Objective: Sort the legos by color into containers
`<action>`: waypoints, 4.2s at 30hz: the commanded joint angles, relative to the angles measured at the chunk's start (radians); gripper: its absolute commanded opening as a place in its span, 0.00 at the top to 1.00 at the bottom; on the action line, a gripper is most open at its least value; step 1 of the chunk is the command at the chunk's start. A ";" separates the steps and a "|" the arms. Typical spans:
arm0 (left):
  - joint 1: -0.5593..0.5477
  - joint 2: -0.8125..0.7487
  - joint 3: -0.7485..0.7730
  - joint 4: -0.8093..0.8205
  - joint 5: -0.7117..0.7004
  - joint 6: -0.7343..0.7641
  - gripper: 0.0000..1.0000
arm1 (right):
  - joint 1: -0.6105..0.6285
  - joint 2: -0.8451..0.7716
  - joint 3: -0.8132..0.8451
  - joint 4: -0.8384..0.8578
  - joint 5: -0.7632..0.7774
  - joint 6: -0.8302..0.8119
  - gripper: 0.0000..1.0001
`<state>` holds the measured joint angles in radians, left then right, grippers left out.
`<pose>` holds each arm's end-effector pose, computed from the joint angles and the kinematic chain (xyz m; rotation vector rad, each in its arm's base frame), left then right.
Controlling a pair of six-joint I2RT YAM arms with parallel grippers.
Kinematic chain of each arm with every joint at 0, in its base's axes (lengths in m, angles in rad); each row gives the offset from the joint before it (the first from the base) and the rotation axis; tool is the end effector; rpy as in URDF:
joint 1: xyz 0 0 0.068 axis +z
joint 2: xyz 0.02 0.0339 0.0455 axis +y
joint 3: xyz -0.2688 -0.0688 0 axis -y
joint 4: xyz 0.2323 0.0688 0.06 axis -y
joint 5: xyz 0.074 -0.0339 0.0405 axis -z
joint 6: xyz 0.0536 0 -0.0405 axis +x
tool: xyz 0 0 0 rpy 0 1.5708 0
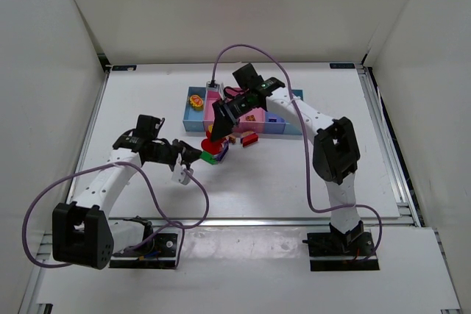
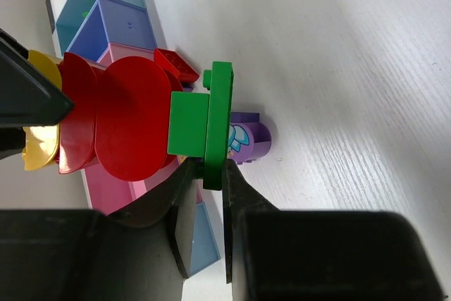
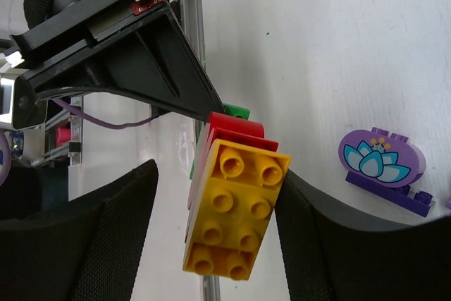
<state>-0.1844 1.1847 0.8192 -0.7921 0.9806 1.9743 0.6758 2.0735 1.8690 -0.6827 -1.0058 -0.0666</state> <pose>0.1873 -0.0802 0.2404 1.9747 0.7888 -0.3601 0.3259 0.3193 0.2810 -1.2972 2.0487 1.5026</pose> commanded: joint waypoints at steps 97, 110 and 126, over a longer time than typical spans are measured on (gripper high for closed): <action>-0.530 1.227 1.529 0.379 -0.879 -2.332 0.90 | -0.863 -0.747 -0.524 0.114 0.677 0.222 1.00; -0.547 1.276 1.502 0.424 -0.863 -2.355 0.88 | -0.866 -0.744 -0.545 0.120 0.670 0.218 1.00; -0.538 1.284 1.476 0.487 -0.767 -2.327 0.30 | -0.863 -0.714 -0.541 0.133 0.635 0.223 1.00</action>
<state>-0.7227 2.4935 2.2982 -0.3443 0.1768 -0.3645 -0.1841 1.3605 1.3247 -0.5827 -0.3439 0.1490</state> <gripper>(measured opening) 0.682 0.417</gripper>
